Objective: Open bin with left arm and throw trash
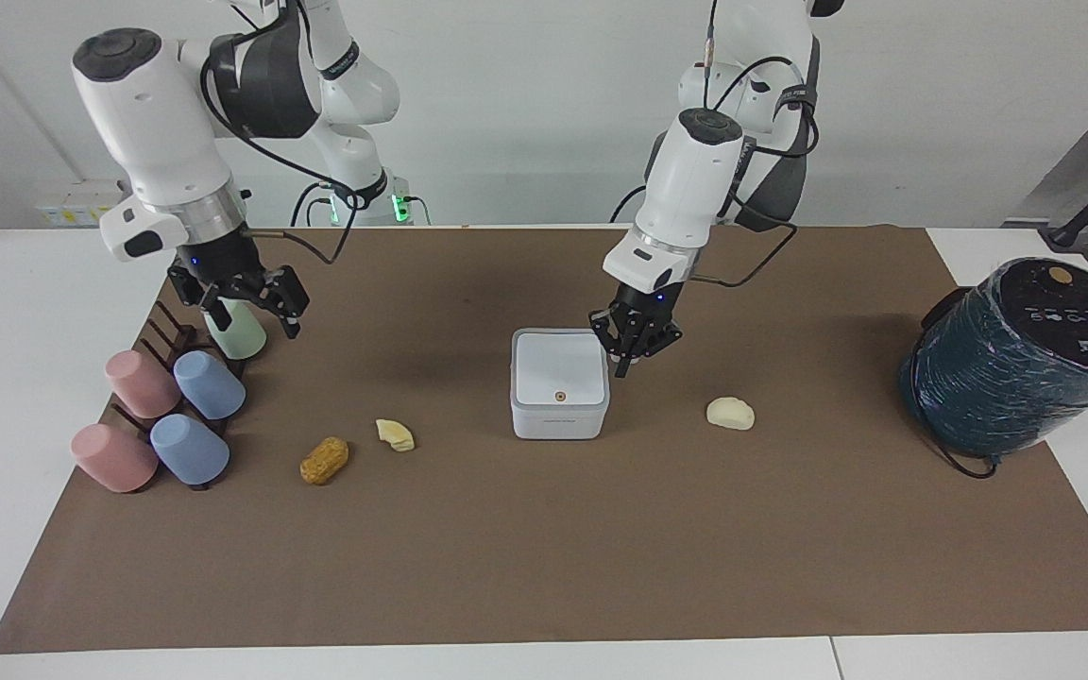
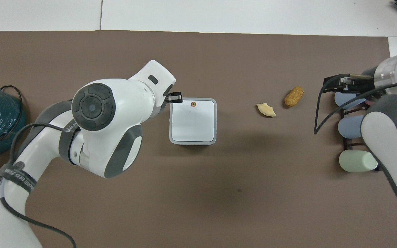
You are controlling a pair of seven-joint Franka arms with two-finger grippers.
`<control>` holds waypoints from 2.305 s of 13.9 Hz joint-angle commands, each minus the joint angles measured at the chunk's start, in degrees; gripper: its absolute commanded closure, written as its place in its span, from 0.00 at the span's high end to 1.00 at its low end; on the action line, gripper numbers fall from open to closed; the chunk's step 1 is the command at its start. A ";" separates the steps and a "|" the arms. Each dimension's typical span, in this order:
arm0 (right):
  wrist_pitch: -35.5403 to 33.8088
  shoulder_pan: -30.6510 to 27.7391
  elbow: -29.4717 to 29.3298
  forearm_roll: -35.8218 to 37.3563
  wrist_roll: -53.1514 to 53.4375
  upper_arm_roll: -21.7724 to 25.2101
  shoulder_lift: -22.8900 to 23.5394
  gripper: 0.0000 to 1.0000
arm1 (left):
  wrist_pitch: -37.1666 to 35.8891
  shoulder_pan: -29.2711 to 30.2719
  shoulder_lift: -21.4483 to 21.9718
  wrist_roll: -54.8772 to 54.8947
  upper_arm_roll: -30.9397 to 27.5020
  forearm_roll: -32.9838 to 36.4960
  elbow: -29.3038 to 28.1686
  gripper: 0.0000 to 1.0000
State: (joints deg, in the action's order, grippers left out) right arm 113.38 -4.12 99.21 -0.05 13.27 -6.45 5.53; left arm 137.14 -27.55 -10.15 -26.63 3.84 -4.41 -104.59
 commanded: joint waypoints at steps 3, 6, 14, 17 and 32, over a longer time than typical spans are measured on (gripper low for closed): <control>12.71 -0.01 -0.16 -0.04 2.63 -0.32 10.79 1.00 | 3.21 -6.02 -3.98 -4.47 -0.94 -1.22 -0.08 0.00; 22.99 1.47 4.12 -0.04 6.05 -0.32 16.43 1.00 | 3.75 -6.64 -4.79 -4.48 -0.94 -1.22 -0.61 0.00; 40.42 1.66 16.53 -0.04 2.39 -0.32 16.44 1.00 | 4.71 -7.69 -7.51 -4.30 -1.03 -0.78 -2.90 0.00; 40.43 1.48 16.54 0.05 -3.41 -0.23 16.35 0.34 | 4.72 -7.78 -7.86 -4.30 -1.12 -0.78 -2.90 0.00; 17.85 1.83 9.25 -0.56 -5.37 -7.16 8.00 0.00 | -16.65 10.14 -6.72 12.03 -1.47 -0.95 12.41 0.49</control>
State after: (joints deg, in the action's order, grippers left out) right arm 132.75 -1.88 109.82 0.01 8.38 -10.91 14.58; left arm 119.98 -19.25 -17.25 -17.88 2.02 -4.73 -90.49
